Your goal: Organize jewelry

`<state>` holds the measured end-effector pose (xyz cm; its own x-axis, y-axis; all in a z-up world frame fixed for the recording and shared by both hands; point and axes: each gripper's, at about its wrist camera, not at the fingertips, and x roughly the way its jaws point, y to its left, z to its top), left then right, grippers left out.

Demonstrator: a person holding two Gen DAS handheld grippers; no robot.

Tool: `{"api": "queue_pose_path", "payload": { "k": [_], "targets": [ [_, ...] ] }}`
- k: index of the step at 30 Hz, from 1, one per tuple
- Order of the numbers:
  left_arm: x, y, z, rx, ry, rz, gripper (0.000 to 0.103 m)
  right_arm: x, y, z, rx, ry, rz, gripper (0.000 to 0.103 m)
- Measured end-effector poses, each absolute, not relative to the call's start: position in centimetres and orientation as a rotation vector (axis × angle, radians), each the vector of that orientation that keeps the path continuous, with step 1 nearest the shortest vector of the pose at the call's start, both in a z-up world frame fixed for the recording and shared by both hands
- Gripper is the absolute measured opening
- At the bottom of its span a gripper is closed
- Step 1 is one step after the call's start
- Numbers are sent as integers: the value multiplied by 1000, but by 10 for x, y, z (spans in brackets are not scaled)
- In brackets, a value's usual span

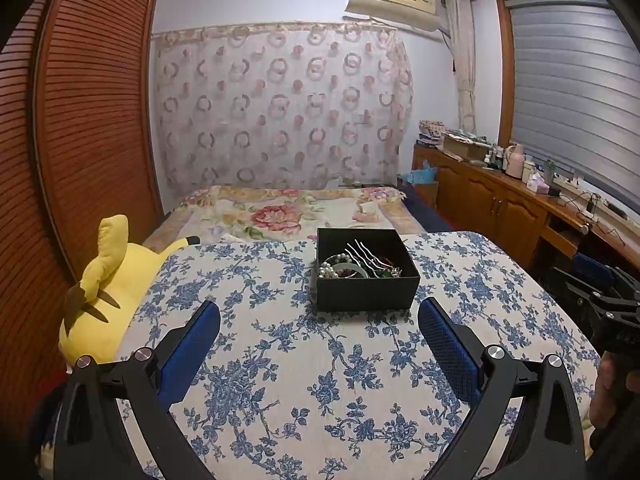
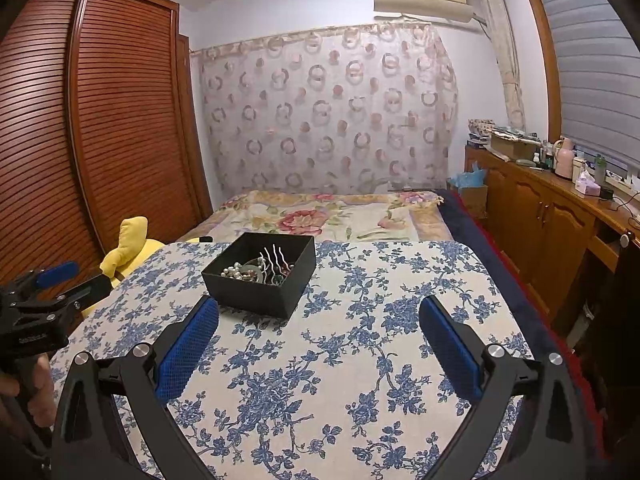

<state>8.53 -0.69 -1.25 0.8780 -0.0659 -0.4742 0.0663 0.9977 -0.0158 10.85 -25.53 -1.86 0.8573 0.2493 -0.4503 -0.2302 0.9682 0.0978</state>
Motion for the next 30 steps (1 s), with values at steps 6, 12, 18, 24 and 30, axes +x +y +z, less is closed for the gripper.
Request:
{"api": "queue_pose_path", "payload": {
  "k": [6,12,18,24,30],
  "targets": [
    [84,-8,-12,3,488,-67,96,108,-255,-19,41,478,250,101],
    [83,-9,-12,5,485,-67,96,108,-254,-19,39,479,247,101],
    [79,-13,-8,8,474,-66,96,108,-255,-20,41,477,246,101],
    [78,-12,-7,12,473,-68,96,108,-255,-20,41,477,247,101],
    [78,-13,-7,12,475,-71,96,108,-255,-20,42,477,246,101]
  ]
}}
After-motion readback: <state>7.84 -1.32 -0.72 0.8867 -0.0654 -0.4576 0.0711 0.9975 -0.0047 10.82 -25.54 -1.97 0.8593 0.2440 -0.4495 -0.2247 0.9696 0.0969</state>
